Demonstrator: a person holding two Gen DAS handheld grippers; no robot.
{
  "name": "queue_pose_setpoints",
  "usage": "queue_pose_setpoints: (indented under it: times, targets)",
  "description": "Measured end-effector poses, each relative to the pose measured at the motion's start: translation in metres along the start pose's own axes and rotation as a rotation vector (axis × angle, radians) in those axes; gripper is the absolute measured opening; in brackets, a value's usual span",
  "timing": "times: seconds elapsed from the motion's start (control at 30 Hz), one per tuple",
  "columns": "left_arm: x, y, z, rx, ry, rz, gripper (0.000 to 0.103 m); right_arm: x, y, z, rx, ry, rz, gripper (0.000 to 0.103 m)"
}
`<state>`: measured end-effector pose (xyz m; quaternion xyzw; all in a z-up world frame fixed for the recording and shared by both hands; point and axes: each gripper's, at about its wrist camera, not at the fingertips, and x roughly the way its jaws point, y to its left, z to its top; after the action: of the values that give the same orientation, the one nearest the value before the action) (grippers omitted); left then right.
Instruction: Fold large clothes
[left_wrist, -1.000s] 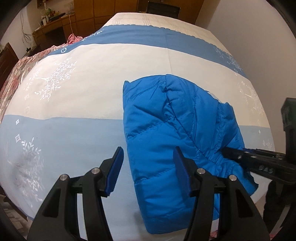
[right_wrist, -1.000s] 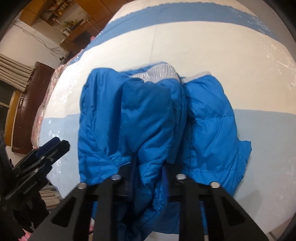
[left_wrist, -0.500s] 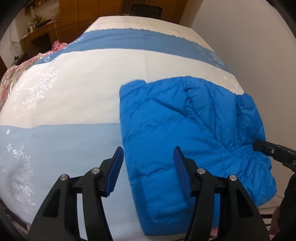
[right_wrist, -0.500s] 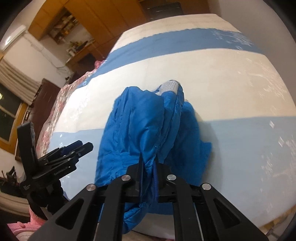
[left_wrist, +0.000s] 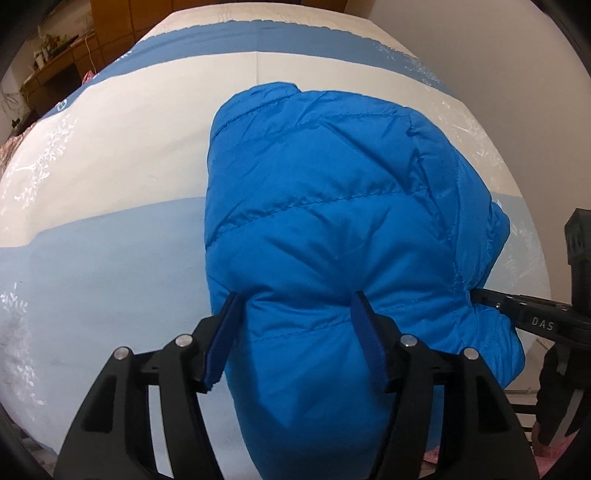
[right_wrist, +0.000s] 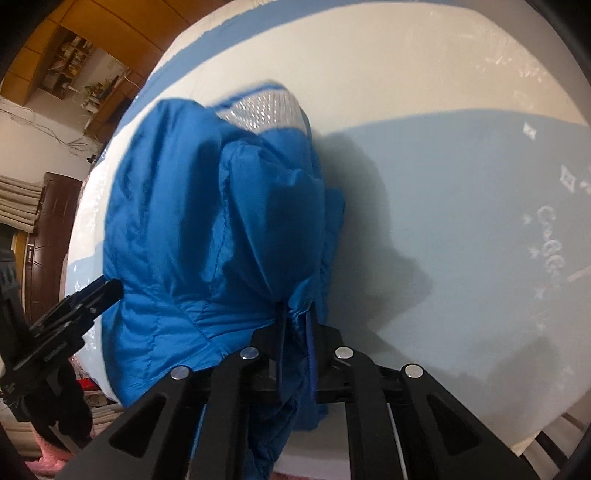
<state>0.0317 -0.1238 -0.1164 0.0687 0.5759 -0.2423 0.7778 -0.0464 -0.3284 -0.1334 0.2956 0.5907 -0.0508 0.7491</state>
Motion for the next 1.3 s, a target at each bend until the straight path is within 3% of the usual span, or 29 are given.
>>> queue_pose_setpoints:
  times: [0.17, 0.33, 0.47, 0.6, 0.7, 0.8, 0.9, 1.17, 1.3]
  targets:
    - [-0.004, 0.008, 0.003, -0.034, 0.018, -0.025, 0.061, -0.015, 0.003, 0.002, -0.059, -0.014, -0.041, 0.021]
    - [-0.027, 0.009, 0.016, -0.044, -0.031, -0.013, 0.059, -0.061, 0.035, 0.008, -0.141, -0.128, -0.122, 0.021]
    - [-0.035, 0.005, 0.032, -0.022, -0.062, 0.014, 0.059, -0.078, 0.066, 0.019, -0.208, -0.185, -0.085, 0.021]
    - [-0.022, 0.001, 0.049, -0.016, -0.058, 0.033, 0.059, -0.058, 0.087, 0.031, -0.257, -0.17, -0.076, 0.021]
    - [-0.007, 0.001, 0.057, -0.012, -0.035, 0.031, 0.059, -0.033, 0.077, 0.044, -0.244, -0.128, -0.115, 0.02]
    - [0.017, 0.004, 0.065, -0.016, 0.005, 0.005, 0.061, -0.008, 0.06, 0.059, -0.198, -0.086, -0.128, 0.006]
    - [0.036, 0.007, 0.074, -0.018, 0.037, -0.013, 0.061, 0.007, 0.04, 0.067, -0.137, -0.048, -0.097, 0.0]
    - [0.066, 0.002, 0.082, 0.006, 0.078, 0.002, 0.063, 0.029, 0.015, 0.074, -0.062, -0.028, -0.006, 0.0]
    - [0.046, 0.004, 0.081, -0.011, 0.066, -0.005, 0.057, 0.006, 0.025, 0.064, -0.074, -0.065, -0.013, 0.002]
